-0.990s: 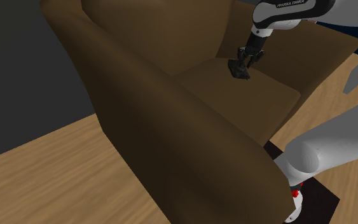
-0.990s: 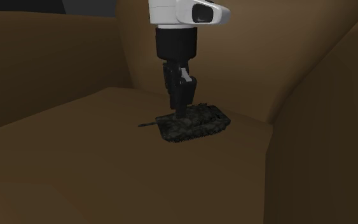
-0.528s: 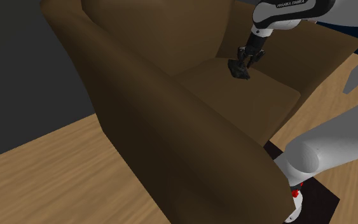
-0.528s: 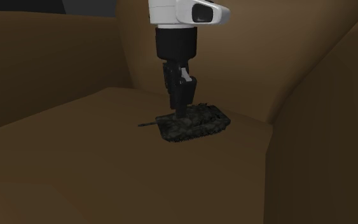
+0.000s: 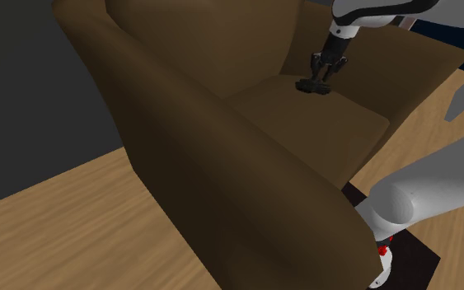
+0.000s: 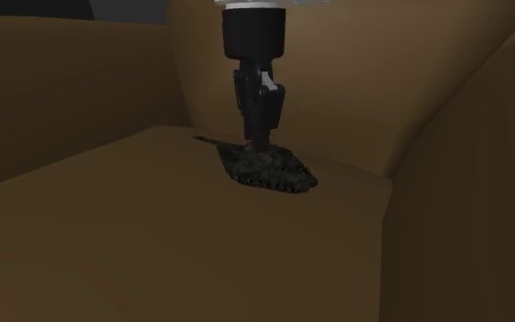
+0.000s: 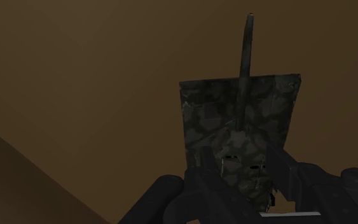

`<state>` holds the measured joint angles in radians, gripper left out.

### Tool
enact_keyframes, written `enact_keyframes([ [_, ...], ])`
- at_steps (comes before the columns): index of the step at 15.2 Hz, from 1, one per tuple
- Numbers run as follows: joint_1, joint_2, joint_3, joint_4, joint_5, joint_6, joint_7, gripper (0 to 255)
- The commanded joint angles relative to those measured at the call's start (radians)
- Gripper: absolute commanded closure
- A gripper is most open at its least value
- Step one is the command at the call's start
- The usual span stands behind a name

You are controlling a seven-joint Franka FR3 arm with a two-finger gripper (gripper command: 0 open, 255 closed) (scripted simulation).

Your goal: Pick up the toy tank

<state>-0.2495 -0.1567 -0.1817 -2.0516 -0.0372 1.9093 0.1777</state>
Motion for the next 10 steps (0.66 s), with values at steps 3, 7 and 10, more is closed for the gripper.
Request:
enact_keyframes([
  [3,0.000,-0.009,0.001,0.045,-0.001,-0.054,0.000,255],
  [7,0.001,-0.011,0.002,0.097,-0.001,-0.107,-0.001,255],
  [10,0.001,-0.011,0.002,0.112,0.000,-0.123,-0.001,255],
])
